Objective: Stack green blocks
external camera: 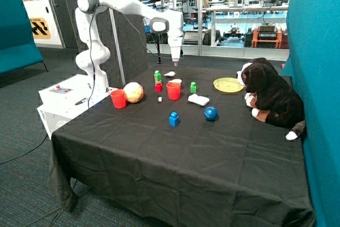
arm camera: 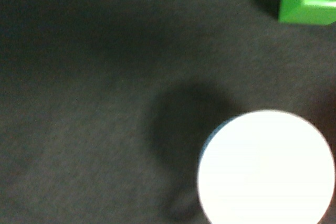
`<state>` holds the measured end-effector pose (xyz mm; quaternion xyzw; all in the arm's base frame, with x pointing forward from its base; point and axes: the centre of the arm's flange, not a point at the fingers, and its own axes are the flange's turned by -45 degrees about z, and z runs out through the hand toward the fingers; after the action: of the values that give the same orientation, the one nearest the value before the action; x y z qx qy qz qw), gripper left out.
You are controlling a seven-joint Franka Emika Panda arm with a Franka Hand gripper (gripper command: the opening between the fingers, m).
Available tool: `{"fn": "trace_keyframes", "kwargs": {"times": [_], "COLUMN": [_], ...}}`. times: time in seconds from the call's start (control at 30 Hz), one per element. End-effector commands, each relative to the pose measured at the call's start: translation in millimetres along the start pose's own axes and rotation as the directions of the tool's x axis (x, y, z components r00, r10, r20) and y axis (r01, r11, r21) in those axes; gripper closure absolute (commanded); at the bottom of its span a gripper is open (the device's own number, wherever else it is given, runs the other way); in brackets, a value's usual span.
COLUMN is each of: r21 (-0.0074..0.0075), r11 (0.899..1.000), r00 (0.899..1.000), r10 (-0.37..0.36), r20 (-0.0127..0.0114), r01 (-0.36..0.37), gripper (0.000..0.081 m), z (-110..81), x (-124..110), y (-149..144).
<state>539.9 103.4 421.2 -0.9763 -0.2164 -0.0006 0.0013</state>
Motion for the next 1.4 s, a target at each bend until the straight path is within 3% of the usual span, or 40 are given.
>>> {"fn": "trace_keyframes", "kwargs": {"times": [0.0, 0.27, 0.6, 0.97, 1.37], "r21": [-0.0024, -0.0024, -0.0025, -0.0025, -0.0025], "r11": [0.996, 0.994, 0.993, 0.992, 0.990], "r00": [0.996, 0.994, 0.993, 0.992, 0.990], "r10": [0.088, 0.111, 0.120, 0.125, 0.144], "r20": [0.0016, 0.0015, 0.0015, 0.0015, 0.0014], "r01": [-0.088, -0.111, -0.120, -0.125, -0.144], "gripper": [0.0620, 0.0615, 0.0495, 0.0442, 0.0460], "z": [2.9, 7.9, 18.0, 26.2, 34.9], "x": [18.2, 20.3, 28.1, 43.8, 51.4], "y": [26.2, 36.3, 31.6, 27.8, 33.6]}}
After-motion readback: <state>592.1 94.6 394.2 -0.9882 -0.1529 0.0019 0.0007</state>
